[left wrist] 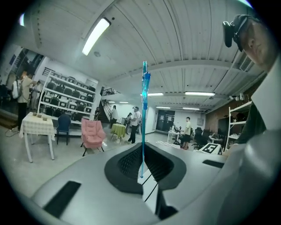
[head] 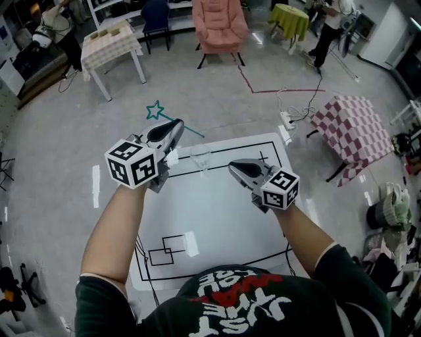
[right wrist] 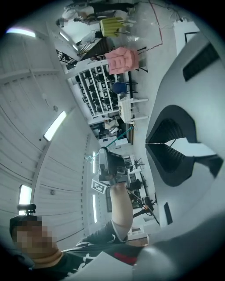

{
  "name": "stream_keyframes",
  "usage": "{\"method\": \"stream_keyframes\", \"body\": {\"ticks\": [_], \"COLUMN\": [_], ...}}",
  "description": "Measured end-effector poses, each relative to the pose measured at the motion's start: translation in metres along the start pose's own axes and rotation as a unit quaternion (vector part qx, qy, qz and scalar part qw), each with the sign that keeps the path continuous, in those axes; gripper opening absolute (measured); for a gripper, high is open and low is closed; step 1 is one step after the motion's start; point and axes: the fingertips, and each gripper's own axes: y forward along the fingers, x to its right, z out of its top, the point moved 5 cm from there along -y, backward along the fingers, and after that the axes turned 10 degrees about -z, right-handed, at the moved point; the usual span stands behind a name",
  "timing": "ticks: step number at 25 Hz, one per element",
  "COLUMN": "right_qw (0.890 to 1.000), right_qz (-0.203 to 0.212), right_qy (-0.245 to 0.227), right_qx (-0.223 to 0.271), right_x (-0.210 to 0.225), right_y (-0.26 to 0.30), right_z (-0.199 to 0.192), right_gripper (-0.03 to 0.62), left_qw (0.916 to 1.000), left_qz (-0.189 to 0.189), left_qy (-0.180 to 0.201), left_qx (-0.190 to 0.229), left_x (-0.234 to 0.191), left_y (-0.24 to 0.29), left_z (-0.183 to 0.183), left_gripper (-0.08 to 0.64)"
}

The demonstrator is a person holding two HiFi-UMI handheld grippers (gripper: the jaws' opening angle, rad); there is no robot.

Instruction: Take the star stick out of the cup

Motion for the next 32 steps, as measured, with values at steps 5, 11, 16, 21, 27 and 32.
{"method": "stream_keyframes", "body": {"ticks": [5, 11, 16, 21, 27, 32], "right_qw": [0.999, 0.997, 0.995, 0.992, 0.991, 0.990], "right_qz": [-0.017, -0.045, -0.062, -0.073, -0.080, -0.078], "right_qy": [-0.026, -0.050, -0.059, -0.073, -0.082, -0.087], "right_qx": [0.018, 0.039, 0.055, 0.069, 0.074, 0.078], "right_x": [-0.027, -0.078, -0.134, -0.184, -0.222, -0.234], "right_y": [-0.024, -0.047, -0.058, -0.065, -0.073, -0.090], "right_z": [0.027, 0.060, 0.082, 0.097, 0.097, 0.100], "right_gripper": [0.034, 0.034, 0.034, 0.034, 0.034, 0.034], "left_qw": [0.9989, 0.9963, 0.9935, 0.9904, 0.9881, 0.9880], "left_qz": [-0.024, -0.049, -0.071, -0.090, -0.100, -0.099], "left_qy": [0.038, 0.059, 0.078, 0.097, 0.110, 0.114], "left_qx": [0.012, 0.037, 0.042, 0.040, 0.040, 0.035], "left_x": [0.030, 0.063, 0.095, 0.123, 0.144, 0.168], "left_y": [-0.018, -0.067, -0.118, -0.164, -0.207, -0.232], "left_z": [0.055, 0.101, 0.131, 0.150, 0.152, 0.145], "left_gripper": [0.020, 0.020, 0.020, 0.020, 0.020, 0.020]}}
